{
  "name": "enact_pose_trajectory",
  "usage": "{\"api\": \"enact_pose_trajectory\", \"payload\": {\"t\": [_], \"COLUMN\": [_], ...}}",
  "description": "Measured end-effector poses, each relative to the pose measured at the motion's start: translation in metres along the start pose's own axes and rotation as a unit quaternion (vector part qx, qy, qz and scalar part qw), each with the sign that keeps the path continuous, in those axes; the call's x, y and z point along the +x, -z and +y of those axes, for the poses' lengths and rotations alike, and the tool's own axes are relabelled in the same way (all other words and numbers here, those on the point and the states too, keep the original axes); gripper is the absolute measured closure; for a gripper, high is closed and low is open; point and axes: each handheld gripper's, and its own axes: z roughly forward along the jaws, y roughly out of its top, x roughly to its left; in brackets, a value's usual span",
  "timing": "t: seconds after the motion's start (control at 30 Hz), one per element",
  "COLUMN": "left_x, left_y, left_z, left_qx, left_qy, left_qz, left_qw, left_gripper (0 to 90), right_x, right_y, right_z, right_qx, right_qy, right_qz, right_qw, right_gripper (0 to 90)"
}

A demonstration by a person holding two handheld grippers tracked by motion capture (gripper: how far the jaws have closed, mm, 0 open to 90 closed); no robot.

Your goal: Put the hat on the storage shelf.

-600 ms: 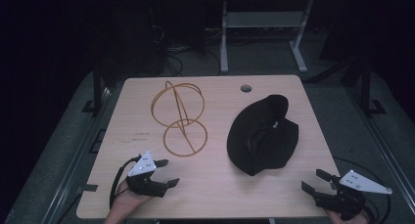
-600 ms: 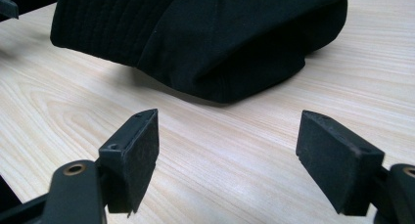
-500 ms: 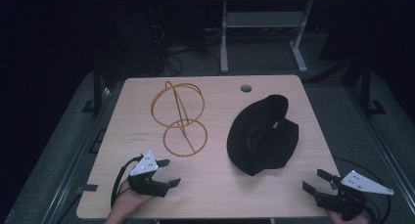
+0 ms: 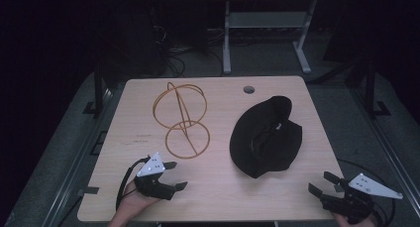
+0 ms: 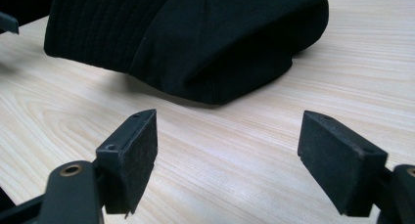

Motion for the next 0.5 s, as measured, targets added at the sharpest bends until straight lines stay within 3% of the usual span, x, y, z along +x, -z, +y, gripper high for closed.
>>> {"api": "enact_pose_trajectory", "payload": {"t": [0.3, 0.5], "left_x": [-0.006, -0.011], "left_y": [-0.011, -0.020], "left_z": [0.012, 0.020], "left_qx": [0.000, 0.001], "left_qy": [-0.009, -0.003], "left_qz": [-0.015, -0.033], "left_qw": [0.9999, 0.9994], "left_gripper": [20.3, 20.0], "right_x": [-0.001, -0.001], "right_y": [-0.001, 0.001], "right_z": [0.000, 0.000], "right_qx": [-0.001, -0.006], "right_qy": [-0.004, -0.005], "right_qz": [0.003, 0.001], "right_qw": [1.0000, 1.0000], "right_gripper": [22.0, 22.0]}}
